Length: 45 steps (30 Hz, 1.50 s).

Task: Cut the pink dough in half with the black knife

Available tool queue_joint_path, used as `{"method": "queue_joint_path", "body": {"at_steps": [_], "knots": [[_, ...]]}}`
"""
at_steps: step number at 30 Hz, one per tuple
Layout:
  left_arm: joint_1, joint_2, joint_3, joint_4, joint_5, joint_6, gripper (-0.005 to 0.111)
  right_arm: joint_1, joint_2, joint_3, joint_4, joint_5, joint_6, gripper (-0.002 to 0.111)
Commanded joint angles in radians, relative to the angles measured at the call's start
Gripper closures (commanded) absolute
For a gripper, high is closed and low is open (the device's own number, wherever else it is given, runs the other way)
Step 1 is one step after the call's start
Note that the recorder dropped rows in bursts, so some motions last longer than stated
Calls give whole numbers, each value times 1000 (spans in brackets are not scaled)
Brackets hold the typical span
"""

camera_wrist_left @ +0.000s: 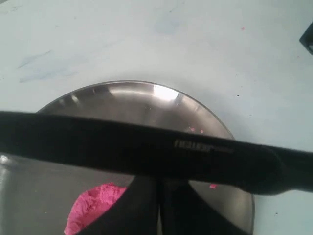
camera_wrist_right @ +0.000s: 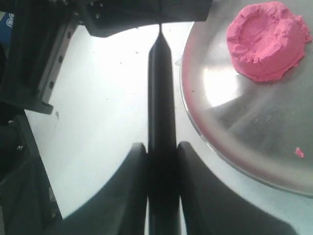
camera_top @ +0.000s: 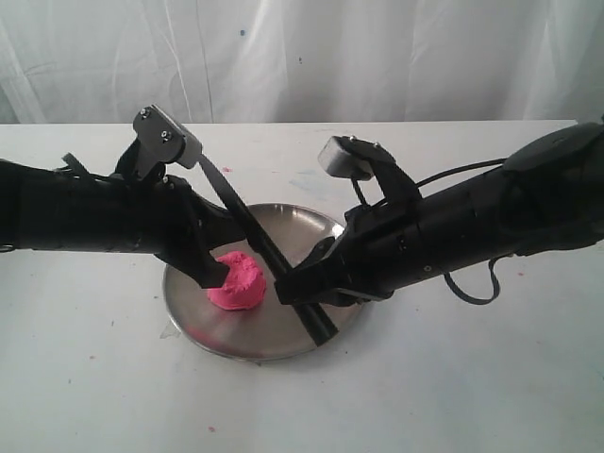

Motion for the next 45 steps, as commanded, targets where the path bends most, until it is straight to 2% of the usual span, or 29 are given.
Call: {"method": "queue_joint_path", "body": {"at_steps": [1,4,9,17,20,24,29,35,45], "knots": [[-4,-4,-8,-22,38,119,107,1,3,1,-16,7,5,108],[-4,-4,-8,-22,41,105,107,1,3,1,-29,-38,25,108],[-4,-4,-8,-22,38,105,107,1,3,-5,-151,-124,177,108],[-4,-6,-8,-22,41,105,107,1,3,-34,-237,-141,233,108],[-4,-28,-8,-22,36,110,107,1,3,-45,-357,-135,344,108],[-4,-132,-8,-22,-96,113,107,6,3,-78,-461,-73,412,108],[-4,-210,-8,-22,-133,98,107,76,7,-82,-521,-74,414,108],[-4,-222,-8,-22,-176,98,107,110,75,-124,-560,-115,460,108],[-4,-222,4,-22,-174,80,107,119,82,-124,-561,-153,464,108]]}}
